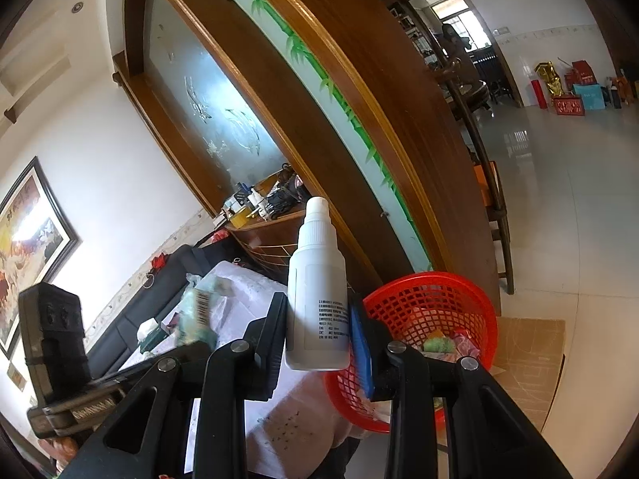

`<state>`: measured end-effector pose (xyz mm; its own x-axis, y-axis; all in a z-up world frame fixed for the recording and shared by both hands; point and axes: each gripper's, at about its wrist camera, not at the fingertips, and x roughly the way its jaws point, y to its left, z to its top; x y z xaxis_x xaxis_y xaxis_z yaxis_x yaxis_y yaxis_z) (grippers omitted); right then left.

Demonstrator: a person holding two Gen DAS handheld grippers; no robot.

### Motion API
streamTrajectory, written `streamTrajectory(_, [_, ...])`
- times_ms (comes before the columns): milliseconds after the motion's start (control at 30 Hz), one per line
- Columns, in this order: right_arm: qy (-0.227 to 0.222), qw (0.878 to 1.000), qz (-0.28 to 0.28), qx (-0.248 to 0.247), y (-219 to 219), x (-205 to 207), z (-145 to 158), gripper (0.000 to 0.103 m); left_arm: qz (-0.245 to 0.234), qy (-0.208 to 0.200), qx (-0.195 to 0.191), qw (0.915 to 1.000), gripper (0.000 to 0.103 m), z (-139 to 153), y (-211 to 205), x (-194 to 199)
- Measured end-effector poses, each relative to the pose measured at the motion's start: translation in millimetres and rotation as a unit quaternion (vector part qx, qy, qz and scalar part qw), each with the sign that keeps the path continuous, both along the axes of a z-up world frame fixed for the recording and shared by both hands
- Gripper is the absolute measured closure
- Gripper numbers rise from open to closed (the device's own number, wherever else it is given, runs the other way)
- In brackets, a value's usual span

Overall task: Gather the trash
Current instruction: 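Carry the snack bag and spray bottle with both tools over the red wastebasket, then open the left tool over the basket while the right tool releases the spray bottle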

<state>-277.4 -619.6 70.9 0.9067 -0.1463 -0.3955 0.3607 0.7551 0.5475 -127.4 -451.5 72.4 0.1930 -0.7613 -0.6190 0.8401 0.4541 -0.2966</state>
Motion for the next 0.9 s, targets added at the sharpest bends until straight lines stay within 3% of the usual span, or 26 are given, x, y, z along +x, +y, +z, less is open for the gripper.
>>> streamTrajectory(367, [0.006,1.000,-0.012,0.006,-14.2,-4.6,-4.5,0.071,-0.019,0.010,0.012,0.9997,0.065,-14.2,-28.8,3.3])
streamTrajectory(900, [0.025,0.999,-0.009,0.034,-29.4,6.4,-27.1,0.070,-0.037,0.056,0.046,0.9967,0.064,-57.1,-68.1,22.3])
